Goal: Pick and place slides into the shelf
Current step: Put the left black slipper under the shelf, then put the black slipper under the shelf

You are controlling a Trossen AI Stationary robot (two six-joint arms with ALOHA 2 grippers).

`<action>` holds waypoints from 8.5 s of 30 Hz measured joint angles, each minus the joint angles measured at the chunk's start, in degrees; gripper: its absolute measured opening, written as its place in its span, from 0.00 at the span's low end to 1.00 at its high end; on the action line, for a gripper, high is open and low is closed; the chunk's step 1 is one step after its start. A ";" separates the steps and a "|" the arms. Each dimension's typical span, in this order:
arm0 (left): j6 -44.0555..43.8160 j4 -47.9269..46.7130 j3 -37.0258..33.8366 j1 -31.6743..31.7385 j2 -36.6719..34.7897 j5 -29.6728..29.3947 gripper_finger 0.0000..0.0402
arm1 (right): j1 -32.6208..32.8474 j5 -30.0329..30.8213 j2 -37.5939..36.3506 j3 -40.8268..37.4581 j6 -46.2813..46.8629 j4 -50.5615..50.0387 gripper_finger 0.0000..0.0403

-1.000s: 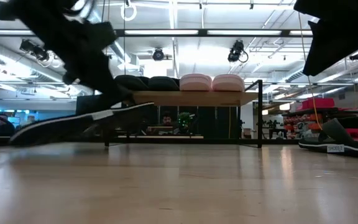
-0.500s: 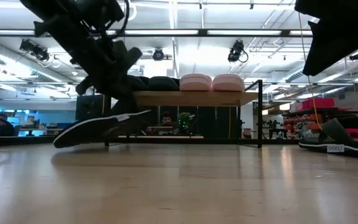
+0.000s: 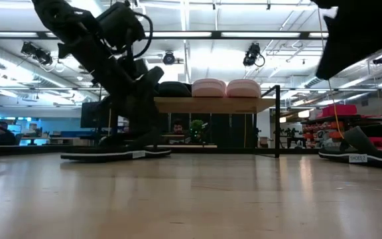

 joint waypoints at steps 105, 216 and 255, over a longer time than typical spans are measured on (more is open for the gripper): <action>4.12 -17.19 3.24 -10.80 4.08 6.06 0.01 | 0.00 3.46 0.02 -1.17 -31.08 29.02 0.12; 36.33 -11.76 24.20 -1.85 5.39 13.18 0.06 | -3.73 -5.76 3.26 -22.54 27.97 3.27 0.29; 39.24 -26.44 24.15 -12.41 -15.23 8.25 0.03 | -15.44 9.44 6.13 -3.61 -26.65 40.22 0.01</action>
